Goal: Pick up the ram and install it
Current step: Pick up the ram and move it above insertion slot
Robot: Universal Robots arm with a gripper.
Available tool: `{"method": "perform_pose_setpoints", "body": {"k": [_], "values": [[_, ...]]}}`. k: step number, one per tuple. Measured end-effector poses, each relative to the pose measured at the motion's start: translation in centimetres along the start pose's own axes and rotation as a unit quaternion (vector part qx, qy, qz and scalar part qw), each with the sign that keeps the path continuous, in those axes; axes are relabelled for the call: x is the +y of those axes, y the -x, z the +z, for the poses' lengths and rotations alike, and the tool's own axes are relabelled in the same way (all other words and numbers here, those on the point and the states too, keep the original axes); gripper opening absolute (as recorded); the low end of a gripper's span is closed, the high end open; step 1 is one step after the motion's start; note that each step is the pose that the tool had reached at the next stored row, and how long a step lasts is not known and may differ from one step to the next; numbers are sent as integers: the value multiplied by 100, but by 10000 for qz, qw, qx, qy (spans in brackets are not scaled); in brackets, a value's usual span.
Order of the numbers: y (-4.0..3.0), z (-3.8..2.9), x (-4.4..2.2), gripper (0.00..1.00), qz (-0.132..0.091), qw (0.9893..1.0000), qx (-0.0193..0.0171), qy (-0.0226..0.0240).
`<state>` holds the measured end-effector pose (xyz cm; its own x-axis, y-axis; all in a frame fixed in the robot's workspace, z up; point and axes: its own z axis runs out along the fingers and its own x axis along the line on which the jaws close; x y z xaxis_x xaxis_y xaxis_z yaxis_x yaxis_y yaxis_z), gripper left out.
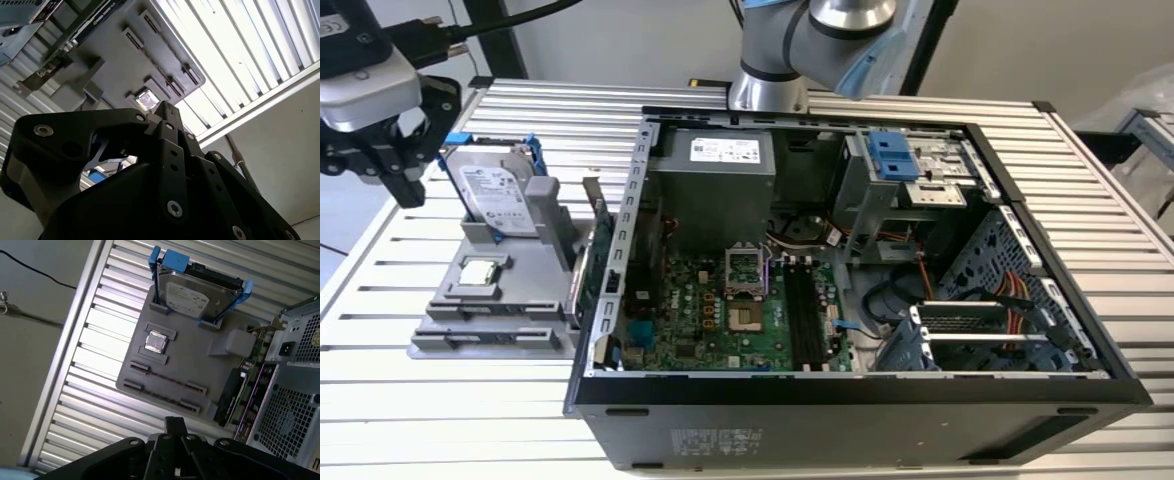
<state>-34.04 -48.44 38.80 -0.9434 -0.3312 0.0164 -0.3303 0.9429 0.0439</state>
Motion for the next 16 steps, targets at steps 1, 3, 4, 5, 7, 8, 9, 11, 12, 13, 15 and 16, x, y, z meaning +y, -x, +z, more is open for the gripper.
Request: {"method": "perform_pose_setpoints", "body": {"k": [1,3,4,5,7,8,9,11,12,13,15,16], "values": [[0,0,0,0,-49,10000,2,-1],[0,0,0,0,-141,9999,7,-3],[0,0,0,0,-187,9998,9,-5],[0,0,0,0,-233,9997,11,-6],[0,0,0,0,-328,9995,16,-9],[0,0,0,0,-377,9993,18,-11],[0,0,0,0,-426,9991,21,-12],[0,0,0,0,-525,9986,26,-15],[0,0,0,0,-574,9983,28,-17],[0,0,0,0,-624,9980,31,-19],[0,0,0,0,-720,9974,35,-22],[0,0,0,0,-768,9970,38,-24]]}}
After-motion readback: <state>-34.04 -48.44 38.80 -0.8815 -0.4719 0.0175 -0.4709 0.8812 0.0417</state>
